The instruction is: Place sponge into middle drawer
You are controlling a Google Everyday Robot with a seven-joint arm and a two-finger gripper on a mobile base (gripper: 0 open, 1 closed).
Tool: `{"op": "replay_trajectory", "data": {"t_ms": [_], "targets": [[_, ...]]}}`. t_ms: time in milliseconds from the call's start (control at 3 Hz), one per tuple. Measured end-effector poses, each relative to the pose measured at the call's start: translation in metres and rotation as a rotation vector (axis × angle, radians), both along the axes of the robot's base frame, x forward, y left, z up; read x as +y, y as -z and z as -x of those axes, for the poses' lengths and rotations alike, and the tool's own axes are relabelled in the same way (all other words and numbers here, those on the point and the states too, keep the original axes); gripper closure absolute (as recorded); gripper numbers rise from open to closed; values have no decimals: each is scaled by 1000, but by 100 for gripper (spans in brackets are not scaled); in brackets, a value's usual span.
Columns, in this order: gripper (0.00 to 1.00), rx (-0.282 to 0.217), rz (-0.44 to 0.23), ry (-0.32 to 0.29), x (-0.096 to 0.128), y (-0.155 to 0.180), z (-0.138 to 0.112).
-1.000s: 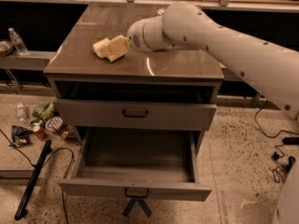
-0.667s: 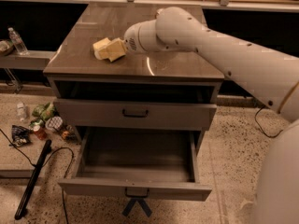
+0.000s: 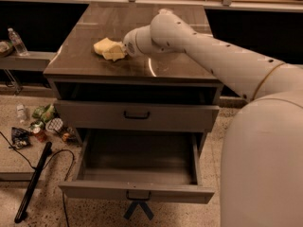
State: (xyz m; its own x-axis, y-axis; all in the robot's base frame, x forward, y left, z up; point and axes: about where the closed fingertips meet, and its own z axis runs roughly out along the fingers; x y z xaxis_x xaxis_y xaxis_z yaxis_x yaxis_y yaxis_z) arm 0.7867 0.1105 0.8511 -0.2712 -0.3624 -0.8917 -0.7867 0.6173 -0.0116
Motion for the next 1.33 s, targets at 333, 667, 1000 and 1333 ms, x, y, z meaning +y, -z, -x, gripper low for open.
{"op": "replay_trajectory", "data": {"t_ms": [333, 667, 1000, 1333], "targets": [[56, 27, 11, -22, 7, 11, -1], [79, 21, 29, -26, -9, 0, 12], [100, -6, 57, 33, -69, -43, 58], [100, 62, 91, 121, -115, -62, 121]]}}
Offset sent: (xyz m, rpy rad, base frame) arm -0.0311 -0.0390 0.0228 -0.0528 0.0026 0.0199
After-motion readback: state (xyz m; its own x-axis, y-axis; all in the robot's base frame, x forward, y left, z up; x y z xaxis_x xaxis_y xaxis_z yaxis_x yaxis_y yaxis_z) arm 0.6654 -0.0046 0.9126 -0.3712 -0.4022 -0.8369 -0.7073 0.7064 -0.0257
